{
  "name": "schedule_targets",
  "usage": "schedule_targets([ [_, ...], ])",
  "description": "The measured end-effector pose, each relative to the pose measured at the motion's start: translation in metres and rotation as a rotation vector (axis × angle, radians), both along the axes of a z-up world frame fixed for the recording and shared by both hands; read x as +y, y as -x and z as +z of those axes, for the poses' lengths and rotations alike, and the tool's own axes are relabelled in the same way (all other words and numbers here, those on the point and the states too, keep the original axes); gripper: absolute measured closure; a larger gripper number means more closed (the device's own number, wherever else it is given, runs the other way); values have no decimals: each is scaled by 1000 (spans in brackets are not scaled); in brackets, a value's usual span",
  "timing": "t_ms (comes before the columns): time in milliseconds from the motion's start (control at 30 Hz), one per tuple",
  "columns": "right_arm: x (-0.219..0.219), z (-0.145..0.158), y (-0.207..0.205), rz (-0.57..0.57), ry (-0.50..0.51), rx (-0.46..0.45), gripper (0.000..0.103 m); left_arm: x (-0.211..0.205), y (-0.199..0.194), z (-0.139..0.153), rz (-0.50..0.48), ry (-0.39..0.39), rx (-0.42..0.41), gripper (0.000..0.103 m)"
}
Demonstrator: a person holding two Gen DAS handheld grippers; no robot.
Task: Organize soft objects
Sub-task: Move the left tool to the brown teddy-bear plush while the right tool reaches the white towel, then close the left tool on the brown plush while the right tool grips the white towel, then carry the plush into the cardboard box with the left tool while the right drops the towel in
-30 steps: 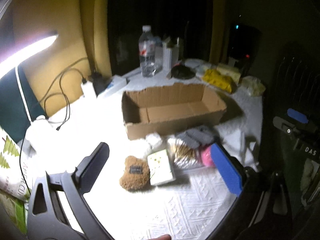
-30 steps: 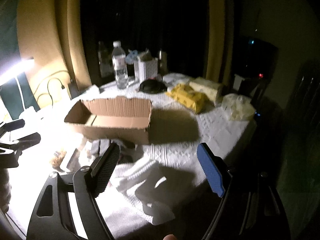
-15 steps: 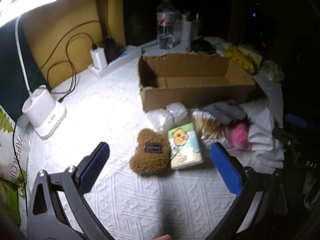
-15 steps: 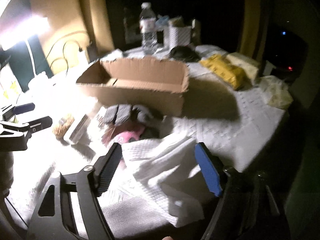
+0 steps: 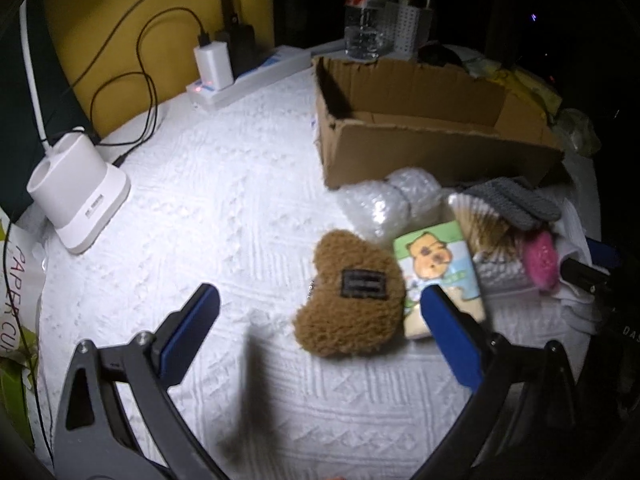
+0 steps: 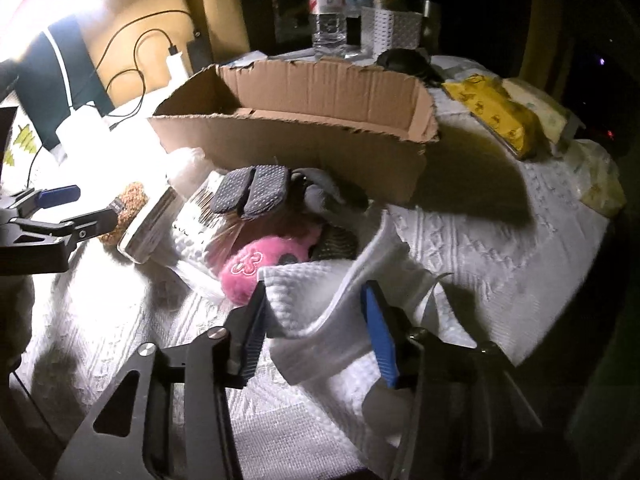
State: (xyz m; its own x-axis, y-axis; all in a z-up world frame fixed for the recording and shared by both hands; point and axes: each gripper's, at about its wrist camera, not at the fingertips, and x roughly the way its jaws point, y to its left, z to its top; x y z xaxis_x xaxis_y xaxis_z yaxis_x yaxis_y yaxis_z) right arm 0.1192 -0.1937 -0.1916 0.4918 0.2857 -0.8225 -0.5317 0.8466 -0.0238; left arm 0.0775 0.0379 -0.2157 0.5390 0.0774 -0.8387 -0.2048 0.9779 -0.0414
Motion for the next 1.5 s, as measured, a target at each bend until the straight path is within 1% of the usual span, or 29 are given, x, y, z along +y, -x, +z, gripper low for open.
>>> schedule_targets([
  [33, 1, -1, 0, 5, 0, -2, 71, 1, -2, -2, -1, 1, 8, 11],
  [67, 1, -2, -1, 9, 4, -6, 78, 2, -4, -6, -2, 4, 19, 16],
  [100, 2, -1, -2, 12, 6, -11, 85, 2, -5, -8, -7, 7, 24, 17],
  [200, 2, 1, -4, 27, -8, -23, 94, 0, -7, -10, -21, 2, 28, 19],
  [367, 0, 14, -5, 32, -48, -50, 95, -7, -8, -10, -68, 22, 23, 44],
  [400, -1, 18, -5, 32, -55, -55, 96, -8, -8, -11, -76, 25, 22, 47],
  [433, -1, 22, -5, 33, -66, -62, 96, -9, -8, -11, -85, 36, 20, 54],
  [567, -6, 38, -5, 38, -117, -83, 96, -12, -5, -7, -94, 50, 5, 62],
  [767, -9, 65, -1, 46, -180, -129, 96, -10, 2, 2, -97, 57, -28, 64],
  [933, -8, 83, 0, 56, -199, -164, 96, -3, 10, 20, -82, 42, -75, 64],
  [1100, -6, 94, 0, 67, -200, -187, 96, 3, 14, 38, -73, 39, -118, 64],
  [1233, -6, 100, -3, 71, -203, -200, 96, 0, 16, 53, -78, 38, -151, 64],
  [1500, -11, 113, -13, 79, -203, -243, 95, -13, 4, 80, -101, 30, -210, 64],
])
